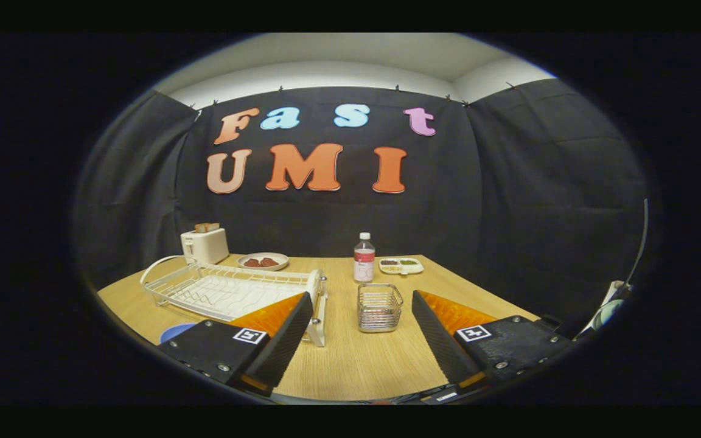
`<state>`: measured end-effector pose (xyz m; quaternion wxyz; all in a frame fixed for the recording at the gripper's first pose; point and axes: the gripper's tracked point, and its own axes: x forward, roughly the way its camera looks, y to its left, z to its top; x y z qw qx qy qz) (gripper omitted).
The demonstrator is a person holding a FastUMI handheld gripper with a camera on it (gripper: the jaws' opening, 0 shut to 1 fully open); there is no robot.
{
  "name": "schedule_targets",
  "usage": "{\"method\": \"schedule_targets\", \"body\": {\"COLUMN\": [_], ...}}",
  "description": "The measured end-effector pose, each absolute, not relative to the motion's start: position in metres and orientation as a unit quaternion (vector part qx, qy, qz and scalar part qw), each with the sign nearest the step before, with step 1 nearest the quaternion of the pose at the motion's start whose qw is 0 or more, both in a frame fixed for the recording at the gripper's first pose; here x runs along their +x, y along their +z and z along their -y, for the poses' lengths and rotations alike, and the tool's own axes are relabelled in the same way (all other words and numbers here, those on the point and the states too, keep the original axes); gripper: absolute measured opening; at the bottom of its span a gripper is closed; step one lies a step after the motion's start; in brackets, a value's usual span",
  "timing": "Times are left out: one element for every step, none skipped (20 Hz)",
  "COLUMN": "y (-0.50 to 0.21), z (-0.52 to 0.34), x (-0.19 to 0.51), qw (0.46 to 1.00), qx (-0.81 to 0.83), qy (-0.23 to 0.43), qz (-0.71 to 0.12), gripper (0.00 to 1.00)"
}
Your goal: Take the plate from the dish rack, then take the spoon from the basket and place it into the plate.
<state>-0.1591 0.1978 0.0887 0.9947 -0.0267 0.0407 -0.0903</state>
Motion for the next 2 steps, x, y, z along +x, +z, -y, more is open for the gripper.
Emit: {"method": "schedule_targets", "body": {"y": [0.0874,0.0873], "z": [-0.1956,-0.1961], "x": [-0.1586,-0.1585], "qw": [0.994,0.994], "qx": [-0.025,-0.021], "qy": [-0.095,-0.094], "qz": [-0.046,-0.049], "gripper": [0.97,0.97]}}
